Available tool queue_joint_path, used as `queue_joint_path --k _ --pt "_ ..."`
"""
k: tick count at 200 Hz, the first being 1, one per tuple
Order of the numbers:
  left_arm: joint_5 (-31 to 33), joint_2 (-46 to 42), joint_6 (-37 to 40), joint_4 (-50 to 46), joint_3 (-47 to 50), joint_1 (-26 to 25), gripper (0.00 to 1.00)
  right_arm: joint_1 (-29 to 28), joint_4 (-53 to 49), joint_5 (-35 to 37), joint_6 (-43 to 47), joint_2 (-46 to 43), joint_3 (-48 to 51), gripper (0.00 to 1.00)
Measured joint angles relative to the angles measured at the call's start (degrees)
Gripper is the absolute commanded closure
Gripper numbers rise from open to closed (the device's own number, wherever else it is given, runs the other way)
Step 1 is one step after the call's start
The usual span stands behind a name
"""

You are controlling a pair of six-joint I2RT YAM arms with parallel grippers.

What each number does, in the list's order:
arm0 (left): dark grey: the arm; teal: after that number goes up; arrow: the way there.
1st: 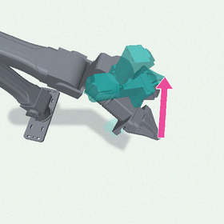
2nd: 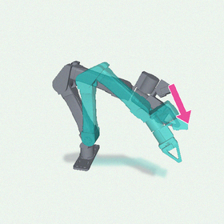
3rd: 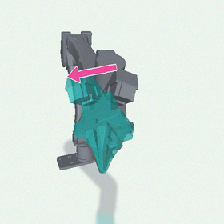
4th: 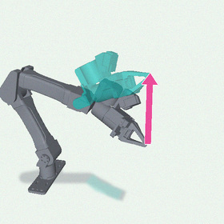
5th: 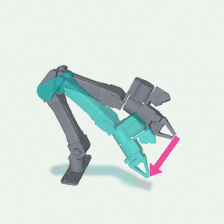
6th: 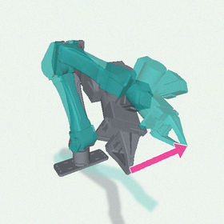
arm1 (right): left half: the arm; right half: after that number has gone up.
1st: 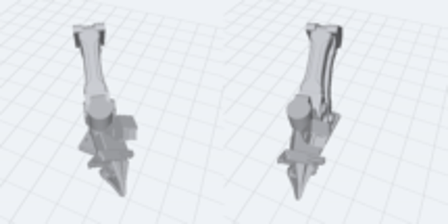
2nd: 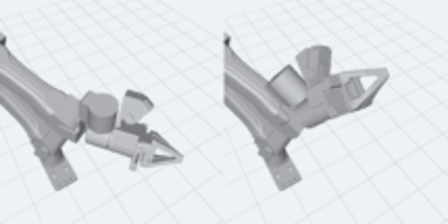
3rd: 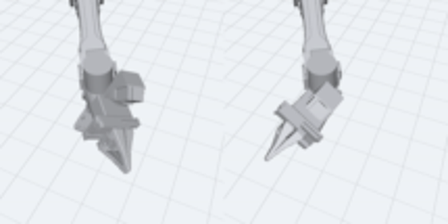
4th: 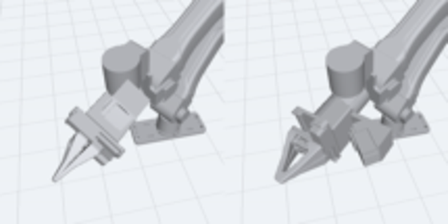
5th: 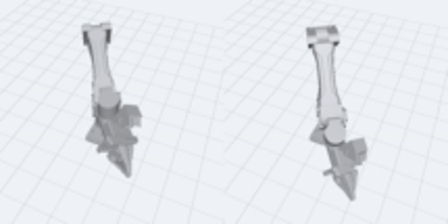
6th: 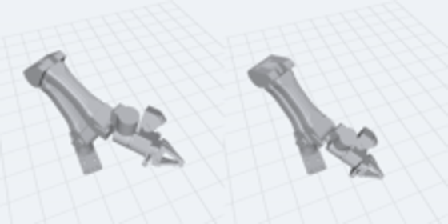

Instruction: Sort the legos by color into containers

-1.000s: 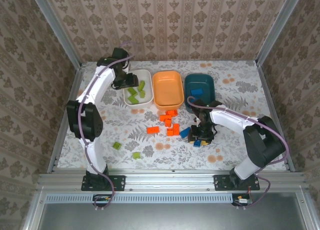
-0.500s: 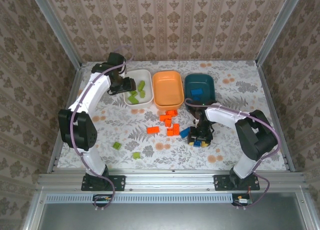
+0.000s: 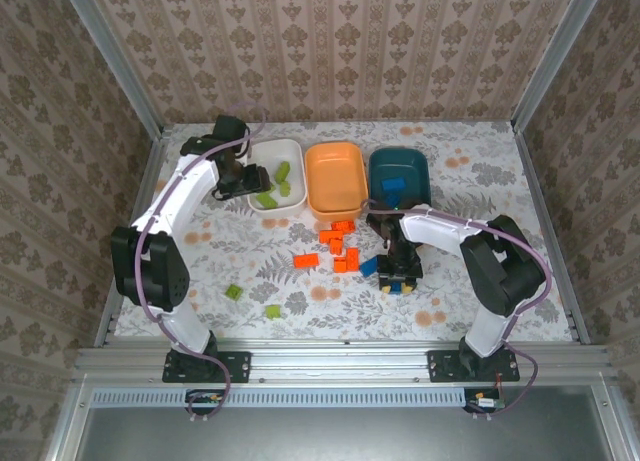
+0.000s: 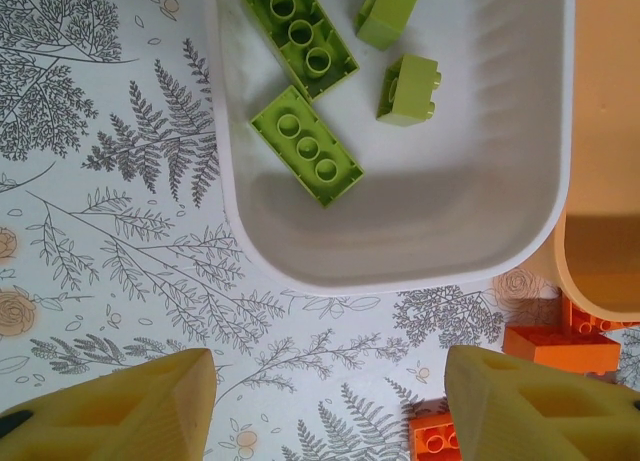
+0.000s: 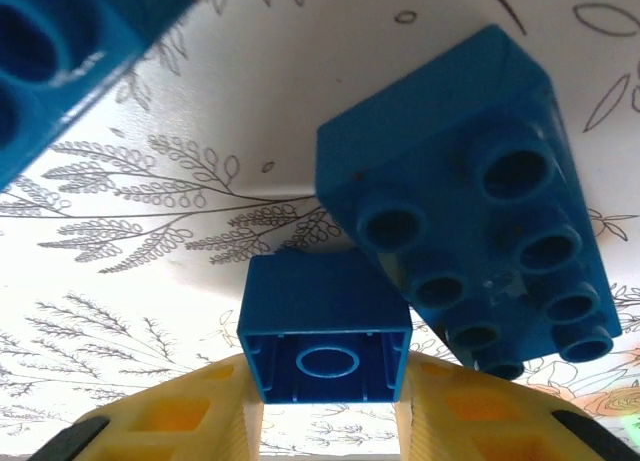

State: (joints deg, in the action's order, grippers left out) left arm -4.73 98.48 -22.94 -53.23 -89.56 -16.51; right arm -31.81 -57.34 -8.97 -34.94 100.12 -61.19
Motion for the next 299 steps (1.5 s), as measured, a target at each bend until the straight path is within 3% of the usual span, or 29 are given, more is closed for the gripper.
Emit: queue_joint_path --k 67,115,137,223,264,299 --pt "-0.3 -2.5 -0.7 2.1 4.1 0.0 0.37 -1.4 -0.2 0.9 0.0 -3.5 -3.4 0.66" --pt "-0.9 -7.4 -1.3 2.4 8.4 0.0 0.36 -1.2 -2.1 0.9 0.4 -4.0 -19.0 0.66" --pt "-1.6 -10.7 -1.7 2.4 11.2 0.0 0.35 -0.2 -2.3 0.6 1.4 1.3 -29.8 0.66" --pt "-3.0 -23.8 -5.9 1.6 24.0 0.0 0.32 5.6 -7.1 -0.4 6.3 34.9 -68.8 0.66" --pt "-3.0 -25.9 -6.7 0.5 25.3 0.0 0.31 8.0 -8.8 -0.4 6.3 37.9 -72.9 0.67" --pt "-3.2 -24.8 -6.7 0.5 25.3 0.0 0.31 12.0 -7.6 0.5 6.3 36.2 -69.8 0.66"
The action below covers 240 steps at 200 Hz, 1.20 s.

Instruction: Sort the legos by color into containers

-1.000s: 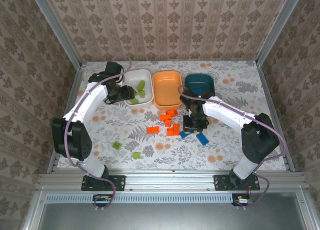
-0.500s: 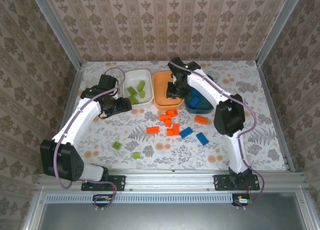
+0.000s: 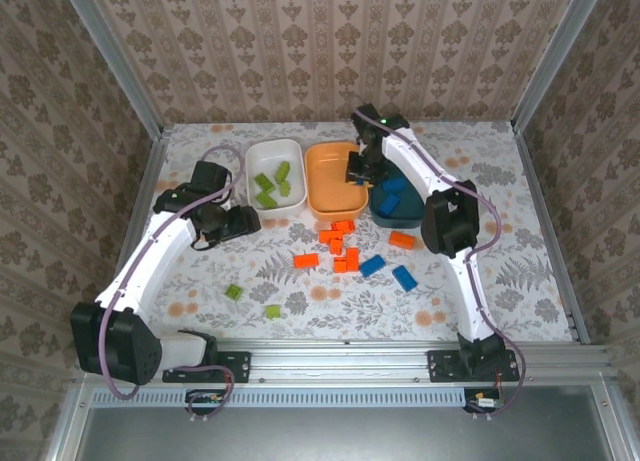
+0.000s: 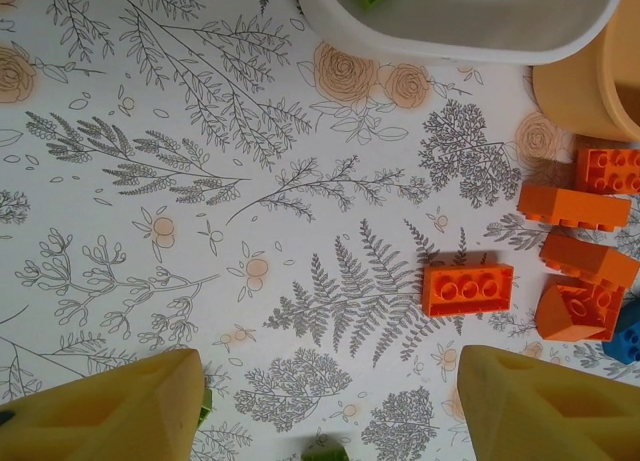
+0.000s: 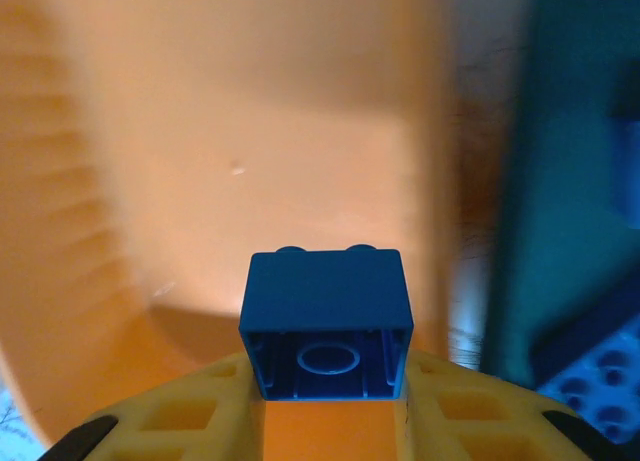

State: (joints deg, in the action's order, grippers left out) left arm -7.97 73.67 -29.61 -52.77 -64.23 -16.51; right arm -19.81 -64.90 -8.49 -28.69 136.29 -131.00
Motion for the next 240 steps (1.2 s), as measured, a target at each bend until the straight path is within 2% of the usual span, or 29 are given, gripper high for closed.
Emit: queue_joint_path --k 22,45,61,100,153,179,205,240 --pt "-0.5 2.7 0.0 0.1 -0.1 0.0 0.31 3.6 1.5 -0.1 -0.2 -2.4 4.0 0.64" --pt "-1.3 5.7 0.0 0.2 -1.2 0.0 0.31 6.9 2.6 0.0 -0.2 -4.5 7.8 0.57" --pt "-1.4 7.0 0.0 0.5 -2.3 -0.3 0.31 8.6 3.3 -0.1 -0.1 -5.0 10.0 0.61" --pt "-1.9 9.2 0.0 1.4 -3.9 -1.9 0.30 8.6 8.0 -2.6 -0.2 -9.1 18.2 0.62" --pt "-2.3 13.4 0.0 2.3 -6.8 -4.4 0.30 8.3 10.0 -6.3 -1.2 -12.7 20.2 0.64" --pt "-2.3 13.6 0.0 2.9 -7.2 -5.3 0.30 10.6 9.4 -3.6 -1.3 -16.7 20.5 0.63" --pt "-2.3 13.7 0.0 3.2 -7.2 -6.1 0.29 16.1 9.0 0.2 -1.0 -19.8 21.9 0.64" --pt "-2.3 13.7 0.0 3.5 -7.0 -6.6 0.29 21.0 9.0 1.9 0.1 -16.9 23.5 0.65"
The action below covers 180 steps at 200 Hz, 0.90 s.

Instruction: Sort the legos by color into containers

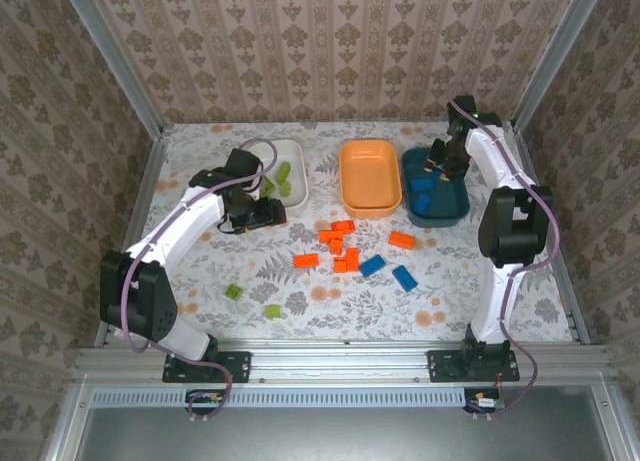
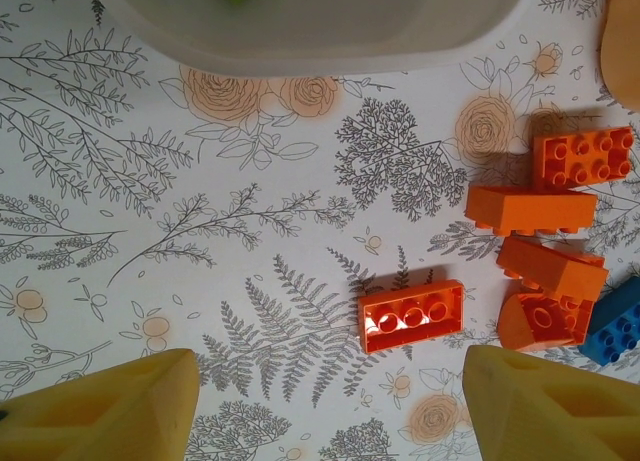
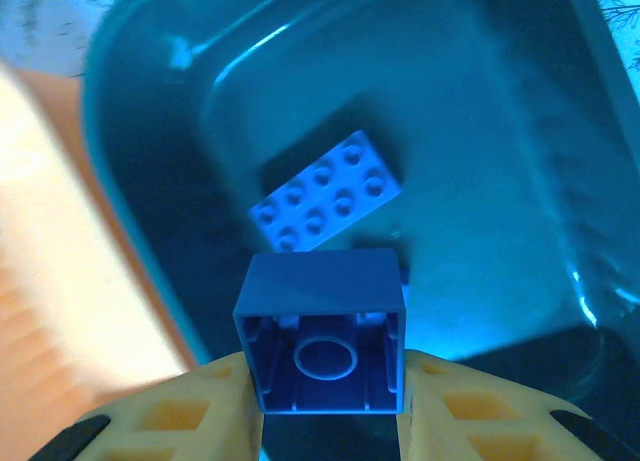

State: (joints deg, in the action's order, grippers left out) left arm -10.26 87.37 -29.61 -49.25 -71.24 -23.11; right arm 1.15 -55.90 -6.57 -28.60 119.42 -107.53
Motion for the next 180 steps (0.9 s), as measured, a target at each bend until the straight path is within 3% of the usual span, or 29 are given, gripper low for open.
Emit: queue_joint_path --k 50,83,135,180 --pt "0.4 -2.5 0.0 -0.5 2.8 0.7 0.28 -3.7 0.1 -3.1 0.3 8.8 -1.5 0.66" --pt "0.4 -4.6 0.0 -0.7 4.0 2.5 0.28 -6.6 0.5 -5.5 -0.7 10.1 -3.7 0.66" --pt "0.1 -4.7 0.0 -0.6 5.5 4.4 0.27 -12.0 0.4 -8.0 -3.7 14.7 -12.2 0.65" --pt "-0.3 -4.7 0.5 -0.5 5.6 5.0 0.27 -13.1 -1.4 -7.5 -4.5 15.7 -15.6 0.48"
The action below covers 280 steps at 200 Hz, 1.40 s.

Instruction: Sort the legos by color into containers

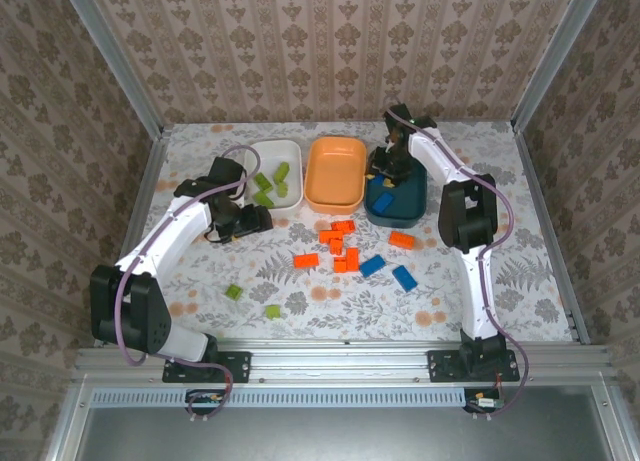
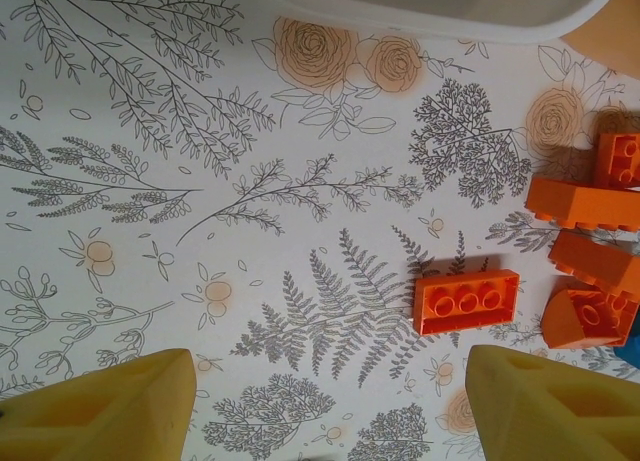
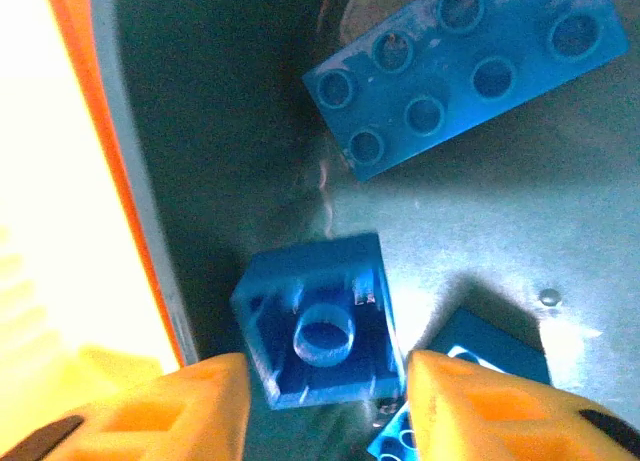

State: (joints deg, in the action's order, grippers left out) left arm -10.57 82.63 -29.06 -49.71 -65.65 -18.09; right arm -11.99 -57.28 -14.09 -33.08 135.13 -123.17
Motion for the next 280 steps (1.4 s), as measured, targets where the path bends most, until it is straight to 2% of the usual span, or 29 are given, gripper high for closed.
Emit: queue_joint_path --k 42,65,96,124,144,166,187,236,280 --pt "-0.2 0.1 0.2 0.5 0.0 0.2 0.27 1.8 -3.2 3.0 2.8 -1.2 -0.9 0.38" --pt "-0.2 1.0 0.1 0.7 -0.5 -0.5 0.26 2.5 -3.9 4.8 5.5 -6.6 3.3 0.34" --pt "-0.2 3.2 0.0 1.9 -1.6 -3.7 0.19 2.3 -4.2 6.4 7.7 -21.7 19.5 0.11" --pt "-0.2 5.2 -1.2 3.5 -2.4 -7.3 0.08 1.1 -3.1 6.8 5.7 -35.7 37.7 0.04" --pt "-0.1 7.4 -2.4 4.3 -3.1 -9.5 0.01 -1.3 -1.2 7.3 2.8 -40.7 48.0 0.02" --pt "0.1 9.1 -3.1 4.5 -4.5 -11.4 0.00 -4.7 1.7 8.1 -0.3 -41.2 53.9 0.01" --pt "0.1 9.6 -3.2 4.5 -6.0 -12.1 0.00 -7.0 5.0 9.0 -2.6 -40.4 55.2 0.00" --pt "1.2 9.2 -3.8 4.3 -6.3 -12.2 0.00 -7.1 12.2 11.3 -5.3 -35.6 55.1 0.02" --pt "1.8 5.9 -4.0 3.5 -5.2 -11.6 0.00 -7.1 15.8 13.6 -6.2 -31.7 55.1 0.09"
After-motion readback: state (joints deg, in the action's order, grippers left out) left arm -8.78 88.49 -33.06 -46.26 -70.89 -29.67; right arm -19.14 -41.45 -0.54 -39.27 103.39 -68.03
